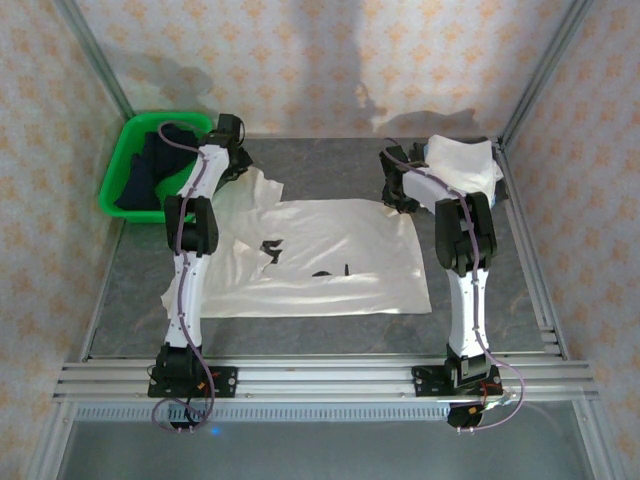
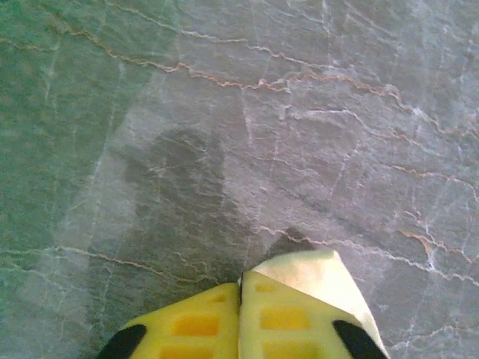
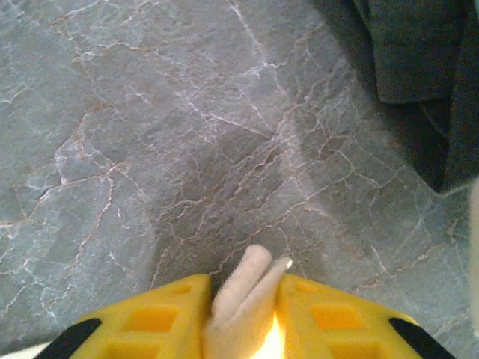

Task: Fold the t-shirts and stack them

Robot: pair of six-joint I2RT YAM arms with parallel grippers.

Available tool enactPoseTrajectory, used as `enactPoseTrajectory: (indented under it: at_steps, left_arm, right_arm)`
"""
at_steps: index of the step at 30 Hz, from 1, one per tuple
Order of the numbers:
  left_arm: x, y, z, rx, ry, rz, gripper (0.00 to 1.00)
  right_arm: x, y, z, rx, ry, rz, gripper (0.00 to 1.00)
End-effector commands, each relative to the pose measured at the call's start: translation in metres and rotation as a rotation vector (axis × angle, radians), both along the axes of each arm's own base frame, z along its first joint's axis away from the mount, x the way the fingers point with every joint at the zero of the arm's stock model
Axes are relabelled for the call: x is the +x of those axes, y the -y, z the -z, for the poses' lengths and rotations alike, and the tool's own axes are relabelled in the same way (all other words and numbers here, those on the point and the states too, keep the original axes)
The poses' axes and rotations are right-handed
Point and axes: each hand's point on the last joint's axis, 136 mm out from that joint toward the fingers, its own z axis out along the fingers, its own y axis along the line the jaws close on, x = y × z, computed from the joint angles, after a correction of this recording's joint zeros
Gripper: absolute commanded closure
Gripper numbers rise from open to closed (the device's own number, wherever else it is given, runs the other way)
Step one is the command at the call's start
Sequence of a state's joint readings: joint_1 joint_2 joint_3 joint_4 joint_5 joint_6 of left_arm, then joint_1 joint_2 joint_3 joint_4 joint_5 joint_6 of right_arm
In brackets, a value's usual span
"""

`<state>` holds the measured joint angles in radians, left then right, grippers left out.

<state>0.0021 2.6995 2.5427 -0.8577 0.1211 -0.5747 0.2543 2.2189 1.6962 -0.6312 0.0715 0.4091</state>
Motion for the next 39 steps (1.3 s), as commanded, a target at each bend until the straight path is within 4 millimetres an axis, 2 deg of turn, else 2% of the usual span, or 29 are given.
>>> enactPoseTrajectory:
  at_steps: [1,4,10,11,15,20,22,24,26,29,31,34,36,39]
  left_arm:
    - [-0.007,0.005,-0.008,-0.023,-0.022,0.023,1.00]
    - [-0.011,0.004,-0.037,-0.008,0.000,0.042,1.00]
    - [-0.031,0.008,-0.092,0.004,0.040,0.112,1.00]
    - [-0.038,0.007,-0.105,0.012,0.053,0.107,1.00]
    - [-0.068,0.008,-0.130,0.002,0.073,0.108,1.00]
    - [-0.109,0.017,-0.150,-0.039,0.104,0.135,1.00]
    - [-0.130,0.022,-0.161,-0.060,0.127,0.145,1.00]
    - [-0.162,0.025,-0.160,-0.082,0.120,0.146,1.00]
    - [-0.201,0.025,-0.147,-0.103,0.108,0.113,1.00]
    - [-0.254,0.022,-0.128,-0.117,0.087,0.055,1.00]
    - [-0.283,0.018,-0.119,-0.102,0.065,0.036,1.00]
    - [-0.316,0.017,-0.111,-0.098,0.059,0.028,1.00]
    - [-0.337,0.011,-0.098,-0.072,0.030,0.006,1.00]
    - [-0.352,0.007,-0.082,-0.060,0.008,-0.025,1.00]
  right_arm:
    - [-0.008,0.003,0.000,0.002,-0.023,0.000,0.81]
    - [-0.007,0.003,-0.014,0.006,0.003,-0.002,0.89]
    - [-0.013,0.003,-0.042,0.016,0.052,-0.028,0.95]
    - [-0.015,0.004,-0.046,0.015,0.060,-0.035,0.95]
    - [-0.029,0.003,-0.063,0.039,0.082,-0.049,0.95]
    - [-0.049,-0.005,-0.076,0.119,0.099,-0.071,0.97]
    - [-0.064,-0.006,-0.073,0.148,0.103,-0.079,0.97]
    - [-0.082,-0.004,-0.069,0.166,0.087,-0.066,0.98]
    - [-0.104,0.003,-0.068,0.172,0.069,-0.011,0.98]
    - [-0.129,0.002,-0.062,0.222,0.068,-0.005,0.98]
    - [-0.141,0.007,-0.058,0.207,0.055,-0.004,0.98]
    - [-0.155,0.013,-0.052,0.186,0.043,-0.008,0.96]
    - [-0.160,0.019,-0.048,0.162,0.031,0.001,0.94]
    - [-0.157,0.023,-0.049,0.142,0.024,0.012,0.94]
